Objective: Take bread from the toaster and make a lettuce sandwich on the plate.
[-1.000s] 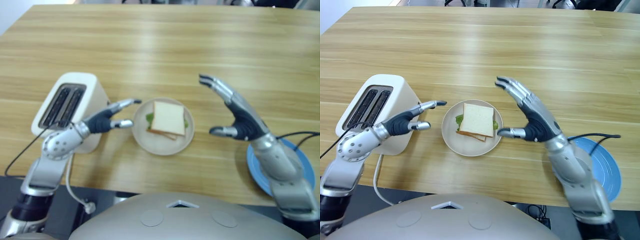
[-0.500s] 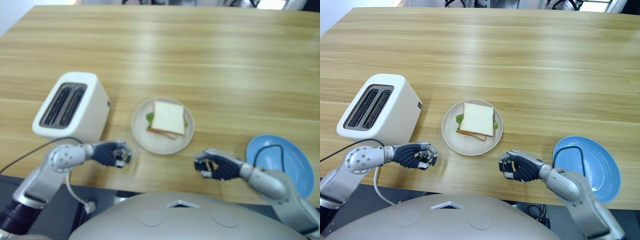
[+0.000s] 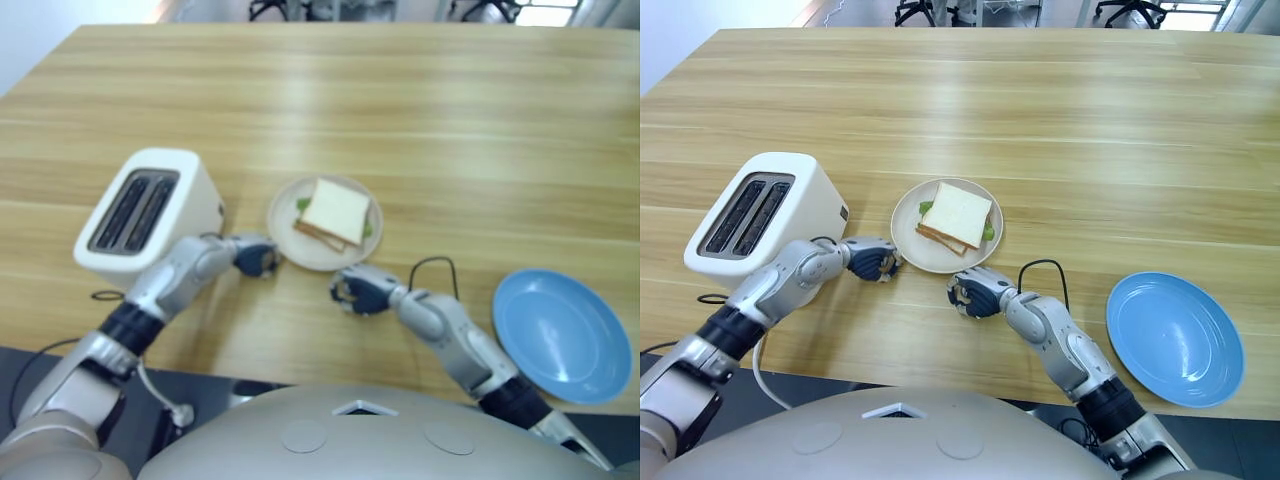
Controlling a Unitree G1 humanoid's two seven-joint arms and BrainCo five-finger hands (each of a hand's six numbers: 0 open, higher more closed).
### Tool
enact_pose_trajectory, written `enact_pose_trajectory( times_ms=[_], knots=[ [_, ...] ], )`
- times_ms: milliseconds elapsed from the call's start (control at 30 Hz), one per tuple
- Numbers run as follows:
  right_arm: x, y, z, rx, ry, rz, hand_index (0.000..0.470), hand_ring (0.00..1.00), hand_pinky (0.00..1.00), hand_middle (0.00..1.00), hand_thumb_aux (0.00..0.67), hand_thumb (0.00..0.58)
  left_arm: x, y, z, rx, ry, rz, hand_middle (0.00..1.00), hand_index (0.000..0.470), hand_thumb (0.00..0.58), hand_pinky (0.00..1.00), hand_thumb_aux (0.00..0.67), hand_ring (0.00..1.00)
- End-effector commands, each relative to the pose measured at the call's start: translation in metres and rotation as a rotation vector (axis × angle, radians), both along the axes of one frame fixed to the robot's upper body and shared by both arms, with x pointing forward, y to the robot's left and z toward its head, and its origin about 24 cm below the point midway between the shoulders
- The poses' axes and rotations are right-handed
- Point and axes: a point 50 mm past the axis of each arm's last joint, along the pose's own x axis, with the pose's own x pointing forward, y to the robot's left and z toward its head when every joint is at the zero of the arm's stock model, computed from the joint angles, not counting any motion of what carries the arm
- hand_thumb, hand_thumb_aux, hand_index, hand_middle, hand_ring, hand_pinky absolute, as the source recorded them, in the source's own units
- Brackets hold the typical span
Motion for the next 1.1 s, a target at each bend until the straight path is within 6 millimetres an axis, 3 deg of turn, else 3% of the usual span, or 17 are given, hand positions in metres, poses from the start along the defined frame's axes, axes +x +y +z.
enact_pose_trajectory(
  times_ms=[33, 167, 333, 367, 400, 433, 467, 500, 633, 733, 833, 967, 1100],
  knots=[
    [0.013, -0.011, 0.004, -0.006, -0.141, -0.123, 0.460, 1.00, 1.00, 1.00, 0.670, 0.580, 0.002, 0.009, -0.021, 0.049, -0.004, 0.053, 1.00, 0.460, 0.580, 1.00, 0.670, 1.00],
    [0.026, -0.020, 0.022, 0.033, -0.330, -0.240, 0.460, 1.00, 1.00, 1.00, 0.670, 0.580, 0.013, -0.003, -0.009, -0.042, -0.110, 0.065, 1.00, 0.460, 0.580, 1.00, 0.670, 1.00],
    [0.030, -0.028, 0.033, 0.036, -0.448, -0.291, 0.460, 1.00, 1.00, 1.00, 0.670, 0.580, 0.015, -0.009, 0.004, -0.182, -0.163, 0.117, 1.00, 0.460, 0.580, 1.00, 0.670, 1.00],
    [0.030, -0.030, 0.037, 0.042, -0.472, -0.297, 0.460, 1.00, 1.00, 1.00, 0.670, 0.580, 0.014, -0.009, 0.012, -0.259, -0.172, 0.156, 1.00, 0.308, 0.517, 1.00, 0.449, 1.00],
    [0.028, -0.032, 0.041, 0.059, -0.485, -0.304, 0.460, 0.98, 0.98, 0.98, 0.670, 0.580, 0.013, -0.008, 0.022, -0.340, -0.181, 0.203, 0.29, 0.023, 0.058, 0.29, 0.034, 0.29],
    [0.027, -0.034, 0.043, 0.078, -0.489, -0.314, 0.350, 0.61, 0.61, 0.61, 0.510, 0.547, 0.012, -0.005, 0.030, -0.400, -0.188, 0.243, 0.02, 0.000, 0.000, 0.02, 0.000, 0.02],
    [0.025, -0.036, 0.048, 0.126, -0.488, -0.341, 0.260, 0.00, 0.00, 0.00, 0.378, 0.470, 0.010, -0.002, 0.040, -0.491, -0.189, 0.297, 0.00, 0.000, 0.000, 0.00, 0.000, 0.00],
    [0.024, -0.041, 0.053, 0.203, -0.475, -0.386, 0.000, 0.00, 0.00, 0.00, 0.000, 0.000, 0.007, 0.000, 0.052, -0.634, -0.175, 0.364, 0.00, 0.000, 0.000, 0.00, 0.000, 0.00],
    [0.020, -0.059, 0.073, 0.545, -0.427, -0.579, 0.000, 0.00, 0.00, 0.00, 0.000, 0.000, -0.012, 0.005, 0.095, -1.178, -0.172, 0.522, 0.00, 0.000, 0.000, 0.00, 0.000, 0.00],
    [0.023, -0.075, 0.078, 0.821, -0.381, -0.737, 0.000, 0.00, 0.00, 0.00, 0.000, 0.000, -0.025, 0.006, 0.110, -1.463, -0.227, 0.573, 0.00, 0.000, 0.000, 0.00, 0.000, 0.00],
    [0.027, -0.089, 0.068, 1.022, -0.315, -0.895, 0.000, 0.00, 0.00, 0.00, 0.000, 0.000, -0.027, -0.003, 0.092, -1.627, -0.118, 0.667, 0.00, 0.000, 0.000, 0.00, 0.000, 0.00],
    [0.032, -0.094, 0.049, 1.075, -0.287, -0.980, 0.000, 0.00, 0.00, 0.00, 0.000, 0.000, -0.022, -0.019, 0.052, -1.685, 0.067, 0.779, 0.00, 0.000, 0.000, 0.00, 0.000, 0.00],
    [0.031, -0.096, 0.035, 1.096, -0.282, -1.031, 0.000, 0.00, 0.00, 0.00, 0.000, 0.000, -0.015, -0.022, 0.036, -1.689, 0.055, 0.833, 0.00, 0.000, 0.000, 0.00, 0.000, 0.00]
  ],
)
